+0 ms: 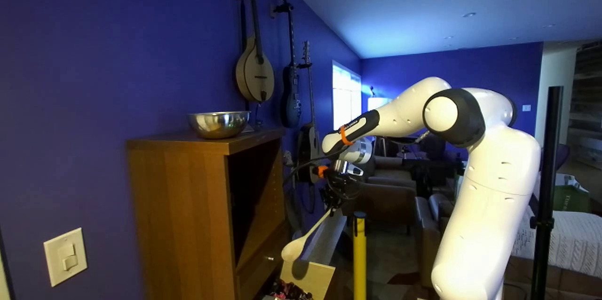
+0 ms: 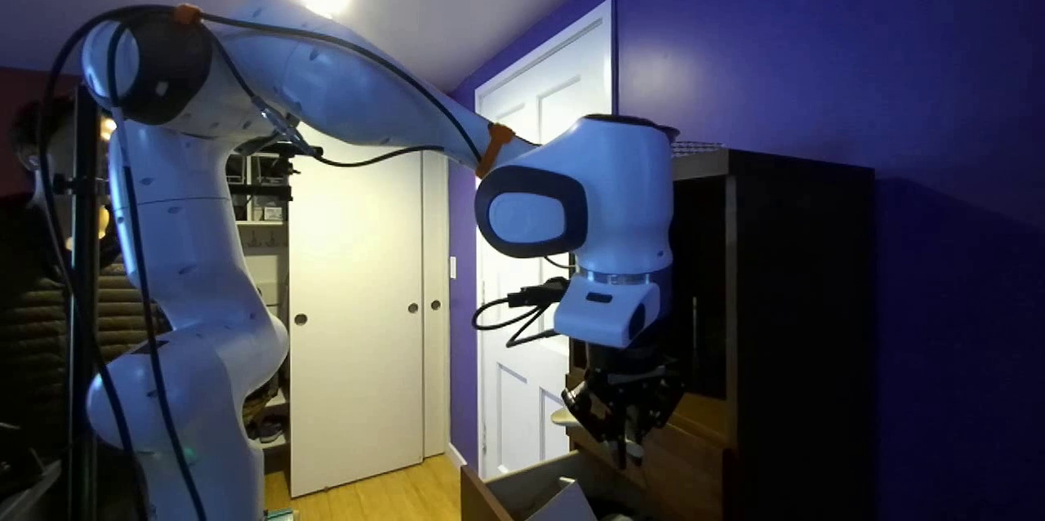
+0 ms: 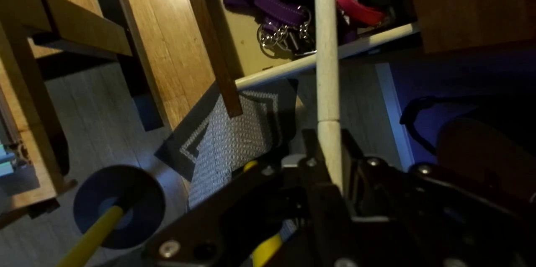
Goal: Put the wooden spoon on the shelf above the open drawer
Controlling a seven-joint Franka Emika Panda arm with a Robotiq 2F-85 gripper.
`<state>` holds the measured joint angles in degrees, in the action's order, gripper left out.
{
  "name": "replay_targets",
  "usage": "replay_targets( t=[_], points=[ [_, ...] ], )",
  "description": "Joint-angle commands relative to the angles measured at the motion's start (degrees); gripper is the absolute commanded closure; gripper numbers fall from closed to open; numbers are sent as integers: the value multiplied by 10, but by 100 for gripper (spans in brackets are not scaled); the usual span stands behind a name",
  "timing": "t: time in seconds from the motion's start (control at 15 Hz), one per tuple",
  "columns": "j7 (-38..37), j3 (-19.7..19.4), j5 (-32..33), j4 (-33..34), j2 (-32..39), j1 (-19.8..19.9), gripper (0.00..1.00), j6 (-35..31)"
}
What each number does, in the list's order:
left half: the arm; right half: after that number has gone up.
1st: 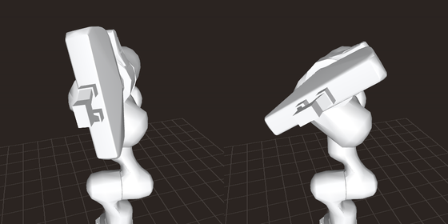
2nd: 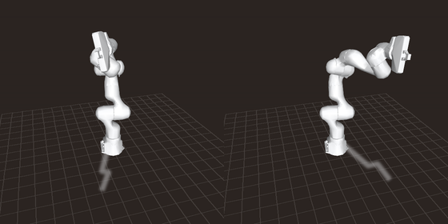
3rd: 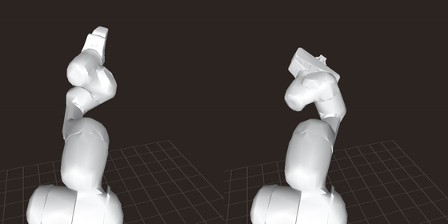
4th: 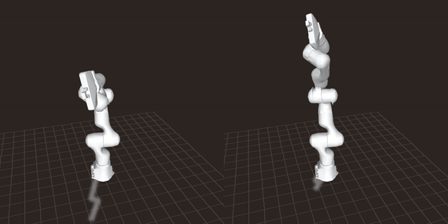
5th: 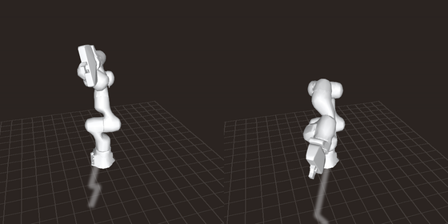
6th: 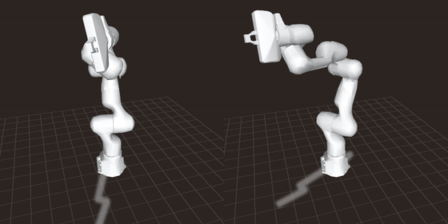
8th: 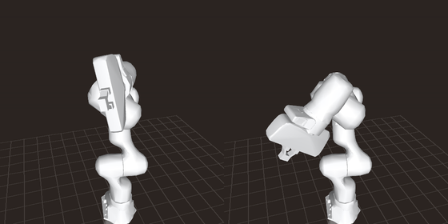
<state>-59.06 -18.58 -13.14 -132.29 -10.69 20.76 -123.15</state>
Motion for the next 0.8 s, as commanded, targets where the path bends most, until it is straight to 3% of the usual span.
replay_targets(
  t=[0.0,0.07,0.53,0.73],
  points=[
    [4,0,-16,7,2,3,86,5],
    [5,-1,-24,8,3,3,97,5],
    [-199,-3,-42,47,2,12,97,148],
    [-297,6,-45,31,-27,12,97,121]
  ],
)
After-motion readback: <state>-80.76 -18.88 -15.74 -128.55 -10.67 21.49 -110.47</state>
